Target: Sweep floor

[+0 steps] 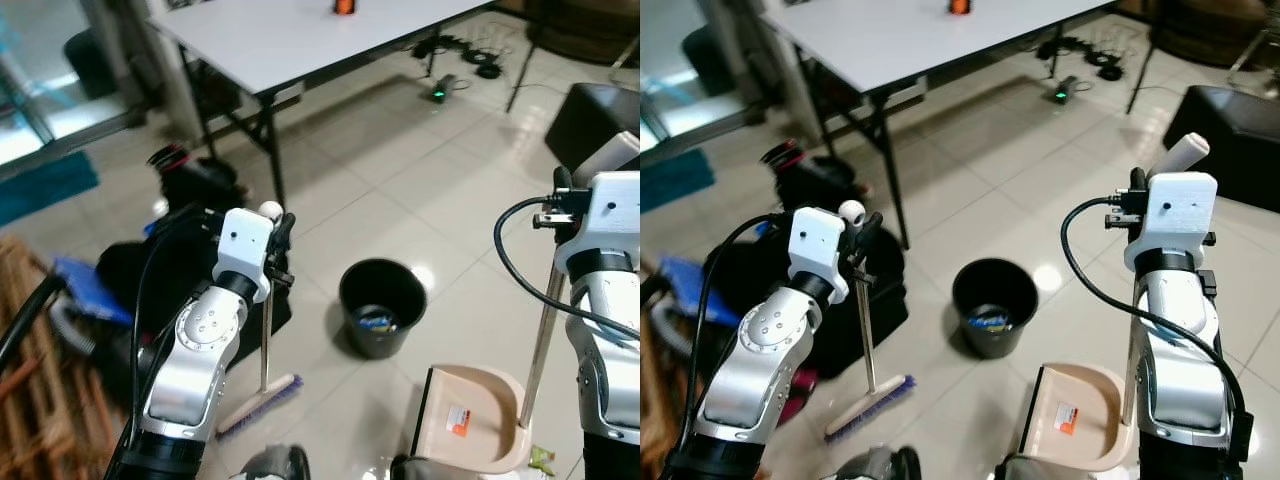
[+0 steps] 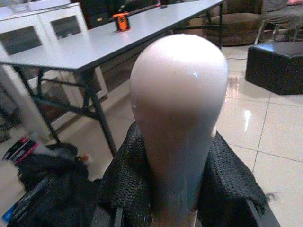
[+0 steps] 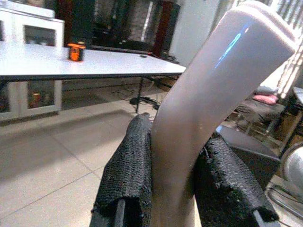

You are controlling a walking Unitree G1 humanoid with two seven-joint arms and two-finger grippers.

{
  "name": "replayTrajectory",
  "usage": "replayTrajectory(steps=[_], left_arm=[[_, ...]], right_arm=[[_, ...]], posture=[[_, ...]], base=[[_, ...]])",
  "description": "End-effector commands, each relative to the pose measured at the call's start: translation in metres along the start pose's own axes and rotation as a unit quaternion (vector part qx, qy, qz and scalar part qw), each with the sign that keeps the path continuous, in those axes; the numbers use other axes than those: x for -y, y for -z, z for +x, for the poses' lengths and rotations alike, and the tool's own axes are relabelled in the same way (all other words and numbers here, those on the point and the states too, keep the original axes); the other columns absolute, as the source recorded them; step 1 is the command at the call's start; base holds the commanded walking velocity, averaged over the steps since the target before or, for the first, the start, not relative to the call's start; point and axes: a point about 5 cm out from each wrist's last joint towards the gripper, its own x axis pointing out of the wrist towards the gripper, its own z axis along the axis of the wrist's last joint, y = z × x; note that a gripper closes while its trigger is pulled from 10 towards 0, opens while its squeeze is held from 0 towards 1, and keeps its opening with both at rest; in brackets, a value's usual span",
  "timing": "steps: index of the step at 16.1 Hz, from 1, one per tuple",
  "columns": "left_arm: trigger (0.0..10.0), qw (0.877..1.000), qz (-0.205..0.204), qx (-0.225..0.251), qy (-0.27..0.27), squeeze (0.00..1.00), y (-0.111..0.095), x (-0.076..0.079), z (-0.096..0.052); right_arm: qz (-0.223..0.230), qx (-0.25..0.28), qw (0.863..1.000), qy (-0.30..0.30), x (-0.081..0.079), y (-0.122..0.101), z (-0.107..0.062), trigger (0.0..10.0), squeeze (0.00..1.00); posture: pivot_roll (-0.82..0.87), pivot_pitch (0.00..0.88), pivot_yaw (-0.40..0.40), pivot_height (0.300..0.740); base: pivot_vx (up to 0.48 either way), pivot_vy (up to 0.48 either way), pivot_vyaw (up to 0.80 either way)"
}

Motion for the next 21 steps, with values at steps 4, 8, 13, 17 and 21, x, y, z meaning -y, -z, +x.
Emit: replayTrajectory(steps=[4,8,13,17,21], left_arm=[[10.0,1.000,0.009,0.007,-0.007,0.00,-0.004,-0.005,-0.002],[10.0,1.000,0.007,0.008,-0.027,0.00,-0.004,-0.008,-0.004],[10.0,1.000,0.013,0.002,-0.013,0.00,-0.006,-0.009,-0.006],[10.0,1.000,0.005,0.006,-0.011,0.00,-0.011,-0.011,0.001],[10.0,1.000,0.022,0.001,-0.018,0.00,-0.005,-0.002,-0.005]], right_arm=[[-0.010,0.016,1.000,0.000,-0.002,-0.002,-0.004,10.0,0.00],[-0.001,0.006,1.000,-0.021,-0.009,0.000,-0.004,10.0,0.00],[0.054,-0.028,0.998,0.007,-0.012,0.011,-0.013,10.0,0.00],[0.058,-0.041,0.997,0.022,-0.010,0.012,-0.019,10.0,0.00],[0.040,-0.049,0.998,0.024,-0.004,0.011,-0.025,10.0,0.00]], posture=[[-0.07,0.049,0.033,0.740],[-0.07,0.059,-0.003,0.740],[-0.05,0.069,0.001,0.740],[-0.07,0.070,0.003,0.740],[-0.08,0.070,-0.015,0.740]], base=[[-0.318,0.000,0.00],[-0.313,0.000,0.00],[-0.049,0.000,-0.48],[0.000,0.000,-0.80],[0.000,0.000,-0.80]])
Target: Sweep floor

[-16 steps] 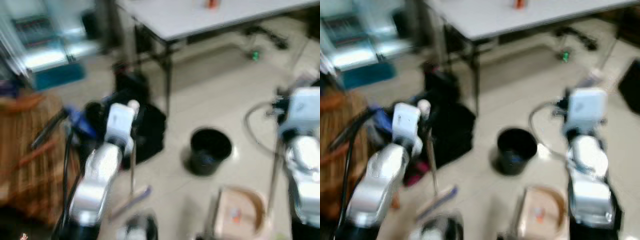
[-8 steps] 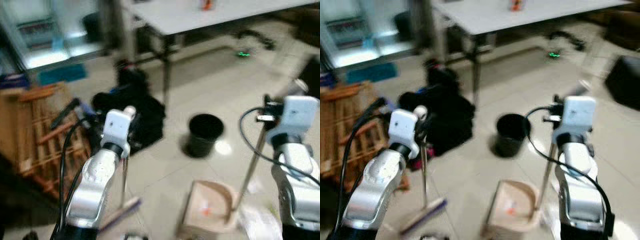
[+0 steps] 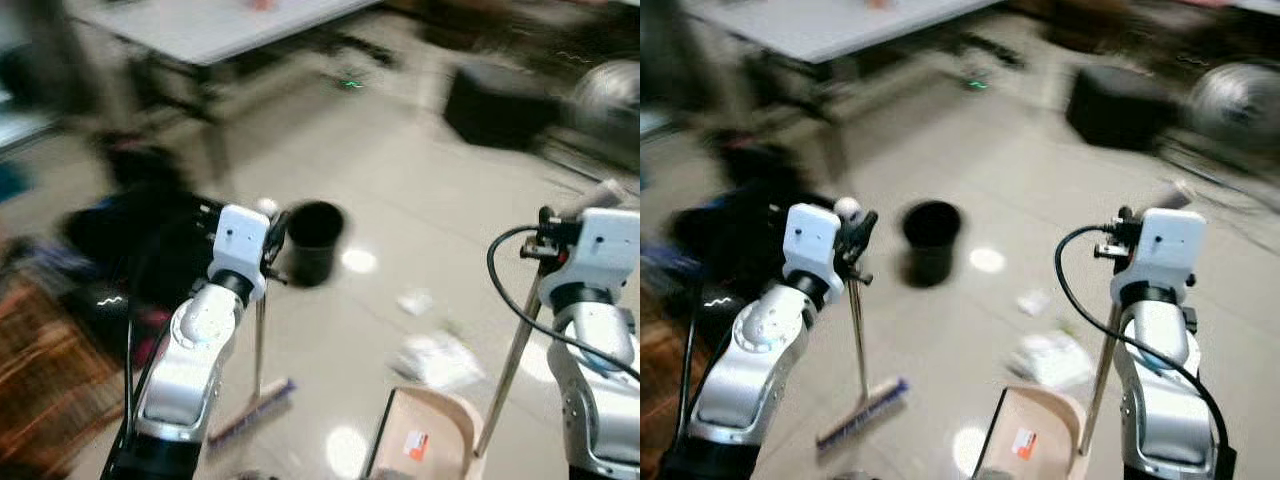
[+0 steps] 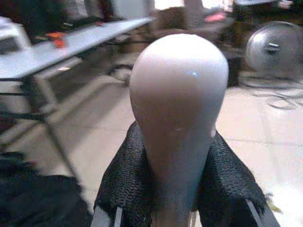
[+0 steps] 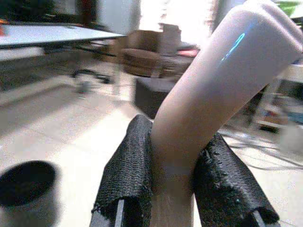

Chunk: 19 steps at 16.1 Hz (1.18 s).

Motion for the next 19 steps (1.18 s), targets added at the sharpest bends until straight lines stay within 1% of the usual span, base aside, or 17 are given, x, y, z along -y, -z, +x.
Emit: replayTrajectory(steps=[1,2,5,6,8,10,15,17,19], left_arm=[[10.0,1.000,0.015,0.015,-0.012,0.00,-0.005,-0.001,-0.001],[10.0,0.999,0.013,0.031,-0.011,0.00,-0.006,0.000,-0.005],[10.0,0.999,0.016,0.042,-0.020,0.00,-0.010,0.000,-0.008],[10.0,0.999,0.003,0.048,-0.016,0.00,-0.013,-0.004,-0.008],[10.0,0.999,0.000,0.054,-0.008,0.00,-0.015,-0.004,-0.009],[10.0,0.998,0.000,0.063,0.000,0.00,-0.017,-0.003,-0.008],[10.0,0.998,-0.002,0.069,0.013,0.00,-0.022,-0.002,-0.005],[10.0,0.997,-0.001,0.071,0.015,0.00,-0.022,-0.002,-0.004],[10.0,0.997,0.000,0.071,0.016,0.00,-0.023,-0.003,-0.003]], right_arm=[[-0.014,0.013,1.000,0.006,0.004,-0.008,-0.002,10.0,0.00],[-0.016,0.010,1.000,0.004,0.004,-0.007,-0.002,10.0,0.00],[-0.024,0.013,1.000,0.000,0.006,-0.008,-0.003,10.0,0.00],[-0.028,0.019,0.999,0.005,0.007,-0.010,-0.002,10.0,0.00],[-0.024,0.021,0.999,0.014,0.009,-0.010,-0.001,10.0,0.00],[-0.011,0.023,0.999,0.024,0.010,-0.010,-0.002,10.0,0.00],[0.000,0.026,0.999,0.029,0.007,-0.010,-0.004,10.0,0.00],[0.017,0.030,0.999,0.020,0.004,-0.010,-0.005,10.0,0.00],[0.019,0.039,0.999,0.015,0.002,-0.012,-0.005,10.0,0.00]], posture=[[-0.08,0.070,-0.020,0.740],[-0.08,0.071,-0.025,0.740],[-0.07,0.068,-0.042,0.740],[-0.07,0.068,-0.043,0.740],[-0.06,0.070,-0.038,0.740],[-0.07,0.071,-0.033,0.740],[-0.07,0.074,-0.016,0.740],[-0.07,0.075,-0.011,0.740],[-0.07,0.076,-0.005,0.740]], base=[[0.000,0.000,-0.80],[0.000,0.000,-0.80],[0.000,0.000,-0.80],[0.000,0.000,-0.80],[0.000,0.000,-0.80],[0.251,0.000,-0.80],[0.274,0.000,-0.80],[0.287,0.000,-0.29],[0.291,0.000,0.00]])
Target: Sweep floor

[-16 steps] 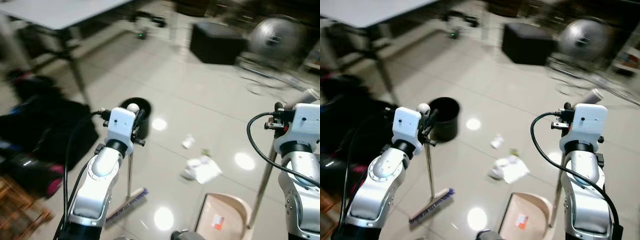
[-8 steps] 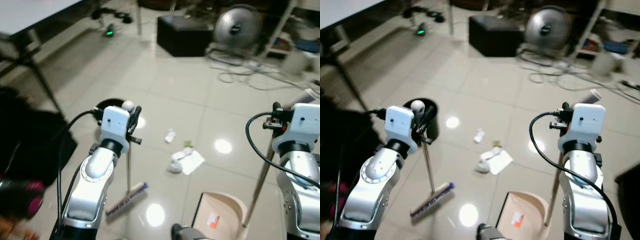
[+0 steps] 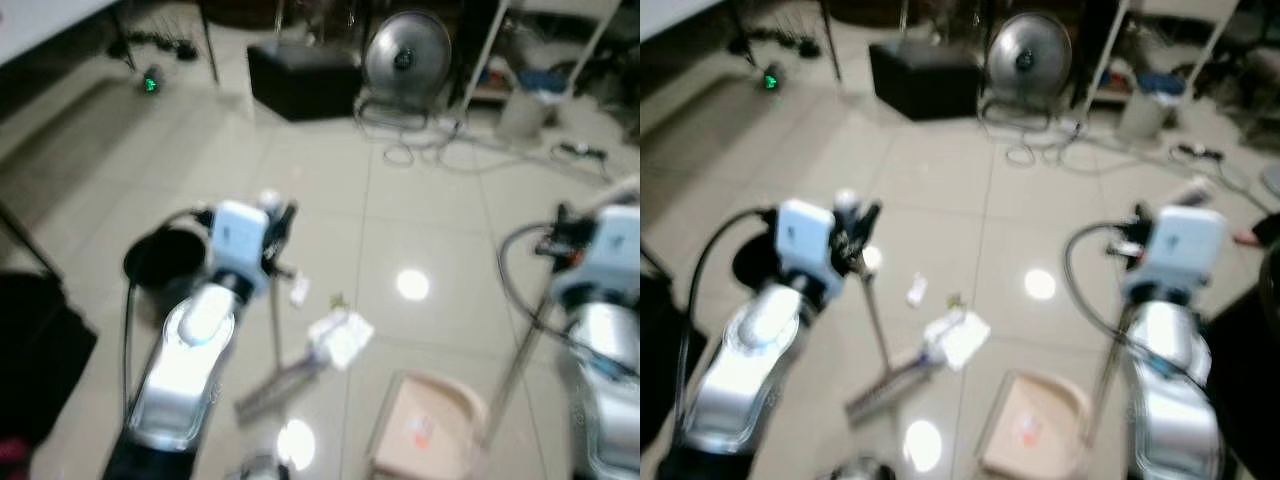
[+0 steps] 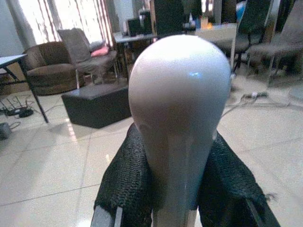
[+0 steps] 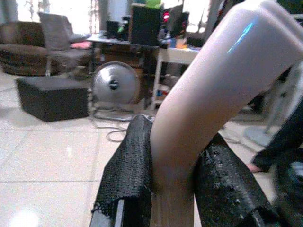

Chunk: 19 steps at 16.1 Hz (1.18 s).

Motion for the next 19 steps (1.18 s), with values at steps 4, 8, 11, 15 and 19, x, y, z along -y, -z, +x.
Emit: replayTrajectory(steps=[4,8,11,15,19], left_arm=[[10.0,1.000,0.011,0.017,0.004,0.00,-0.008,0.000,0.004],[10.0,1.000,0.010,0.015,-0.002,0.00,-0.008,-0.002,0.004],[10.0,1.000,0.009,0.014,-0.004,0.00,-0.009,-0.002,0.005],[10.0,1.000,0.008,0.014,-0.006,0.00,-0.010,-0.003,0.005],[10.0,1.000,0.011,0.012,-0.011,0.00,-0.011,-0.006,0.004]], right_arm=[[0.007,0.028,0.999,-0.015,-0.001,-0.011,0.002,10.0,0.00],[-0.005,0.038,0.998,-0.054,-0.012,-0.012,0.004,10.0,0.00],[-0.039,0.047,0.996,-0.069,-0.018,-0.014,0.006,10.0,0.00],[-0.027,0.058,0.996,-0.068,-0.022,-0.015,0.007,10.0,0.00],[-0.037,0.055,0.994,-0.089,-0.028,-0.012,0.007,10.0,0.00]], posture=[[-0.07,0.082,0.002,0.740],[-0.07,0.088,0.004,0.740],[-0.06,0.091,0.005,0.740],[-0.05,0.096,0.006,0.740],[-0.04,0.094,0.007,0.740]], base=[[0.287,0.000,0.00],[0.290,0.000,0.00],[0.286,0.000,0.18],[0.288,0.000,0.33],[0.289,0.000,0.00]])
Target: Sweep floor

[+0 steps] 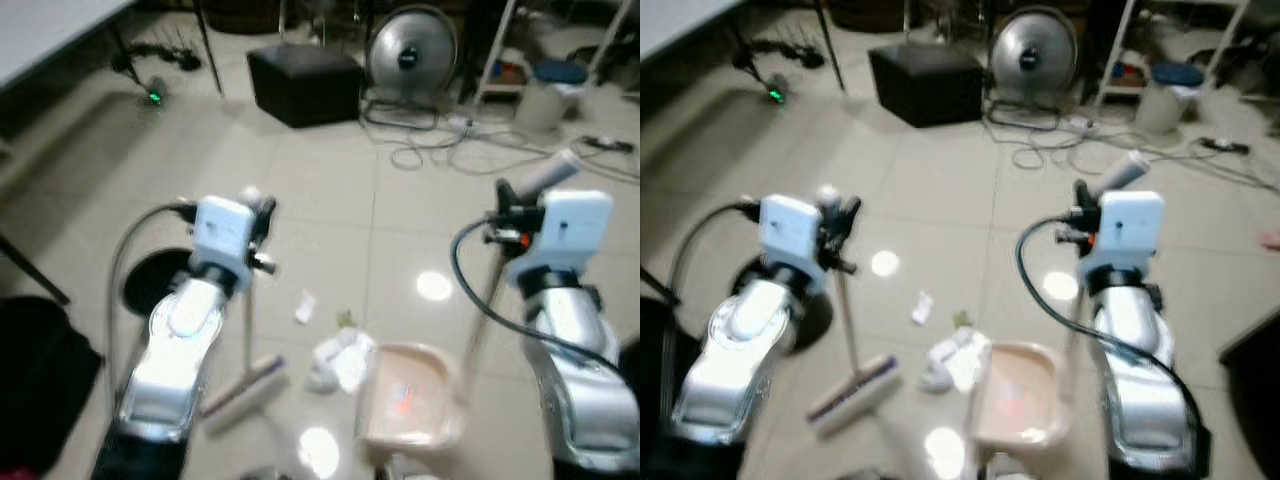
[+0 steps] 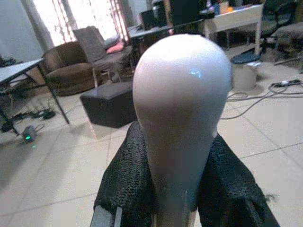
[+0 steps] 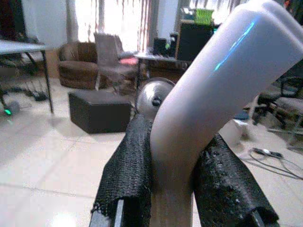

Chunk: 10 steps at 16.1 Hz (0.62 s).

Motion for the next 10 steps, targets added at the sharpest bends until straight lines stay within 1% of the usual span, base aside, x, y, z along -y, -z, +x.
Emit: replayTrajectory(steps=[1,10], left_arm=[[10.0,1.000,0.004,0.018,-0.005,0.00,-0.0088,-0.0049,0.0000],[10.0,1.000,0.005,0.020,0.009,0.00,-0.0105,-0.0021,0.0047]], right_arm=[[-0.009,0.020,1.000,-0.007,-0.0042,-0.0074,0.0006,10.0,0.00],[0.000,0.018,1.000,0.002,-0.0045,-0.0006,-0.0009,10.0,0.00]], posture=[[-0.04,0.091,0.010,0.740],[-0.04,0.087,0.030,0.740]], base=[[0.289,0.000,0.00],[0.290,0.000,0.00]])
